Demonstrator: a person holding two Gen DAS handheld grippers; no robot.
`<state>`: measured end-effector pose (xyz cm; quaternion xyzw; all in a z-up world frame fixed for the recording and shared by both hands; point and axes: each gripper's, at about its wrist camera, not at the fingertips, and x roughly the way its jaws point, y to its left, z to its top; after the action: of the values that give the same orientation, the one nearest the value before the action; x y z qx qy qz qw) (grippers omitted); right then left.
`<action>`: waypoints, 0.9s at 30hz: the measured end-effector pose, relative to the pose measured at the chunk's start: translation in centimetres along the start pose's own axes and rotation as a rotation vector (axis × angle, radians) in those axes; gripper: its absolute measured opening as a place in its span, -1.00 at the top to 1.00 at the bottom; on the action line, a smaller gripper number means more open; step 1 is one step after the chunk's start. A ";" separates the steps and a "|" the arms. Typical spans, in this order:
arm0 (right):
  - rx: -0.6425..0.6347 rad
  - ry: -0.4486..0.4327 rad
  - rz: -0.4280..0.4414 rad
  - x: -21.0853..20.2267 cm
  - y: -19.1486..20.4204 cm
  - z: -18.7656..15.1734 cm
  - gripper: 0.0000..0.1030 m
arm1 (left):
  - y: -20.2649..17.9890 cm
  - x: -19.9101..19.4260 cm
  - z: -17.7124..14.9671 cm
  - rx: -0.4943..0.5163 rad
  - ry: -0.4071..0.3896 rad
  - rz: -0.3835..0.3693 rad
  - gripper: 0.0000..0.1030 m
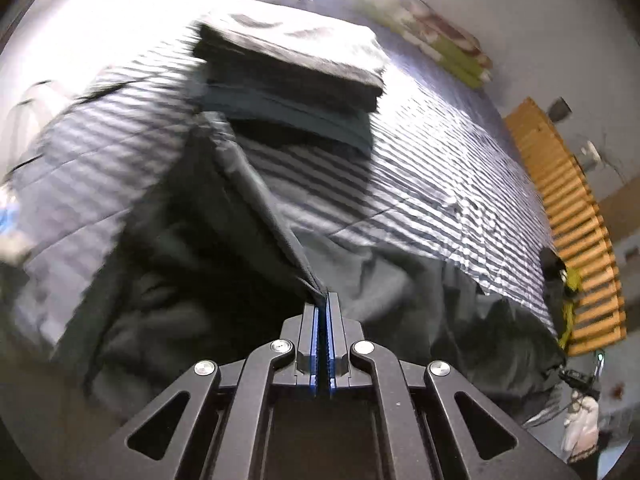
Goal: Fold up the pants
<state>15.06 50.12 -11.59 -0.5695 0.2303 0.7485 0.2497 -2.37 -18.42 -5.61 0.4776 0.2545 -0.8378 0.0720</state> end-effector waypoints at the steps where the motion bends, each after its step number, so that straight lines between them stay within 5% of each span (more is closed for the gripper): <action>1: -0.001 -0.001 0.003 -0.1 0.0 -0.1 0.54 | 0.4 -2.0 -1.1 -0.018 -0.028 0.018 0.95; 3: -0.005 -0.003 0.008 -0.2 0.0 -0.1 0.54 | 1.3 -3.6 -3.2 -0.044 -0.050 0.066 0.95; 8: 0.005 0.001 0.008 0.2 -0.1 0.0 0.54 | 4.2 0.2 -7.5 -0.059 0.117 0.182 0.79; 10: 0.002 0.000 0.007 0.2 0.0 0.0 0.54 | 4.4 0.1 -8.1 -0.049 0.094 0.258 0.61; 13: -0.005 -0.004 0.007 0.2 0.1 0.1 0.54 | 2.3 -1.7 -7.9 0.036 0.020 0.241 0.58; 16: -0.009 -0.007 0.009 0.2 0.2 0.3 0.54 | -3.9 -1.7 -8.3 0.272 0.018 0.147 0.46; 22: -0.004 -0.003 0.058 0.1 0.0 -0.1 0.49 | -19.4 3.6 -14.5 0.832 0.177 -0.072 0.44; 27: 0.030 -0.034 0.083 -1.5 -1.2 -1.2 0.42 | -26.0 7.2 -20.5 1.181 0.267 -0.092 0.44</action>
<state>17.02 50.16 -10.54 -0.5429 0.2606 0.7643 0.2308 -0.01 15.00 -10.80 0.5263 -0.2262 -0.7724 -0.2743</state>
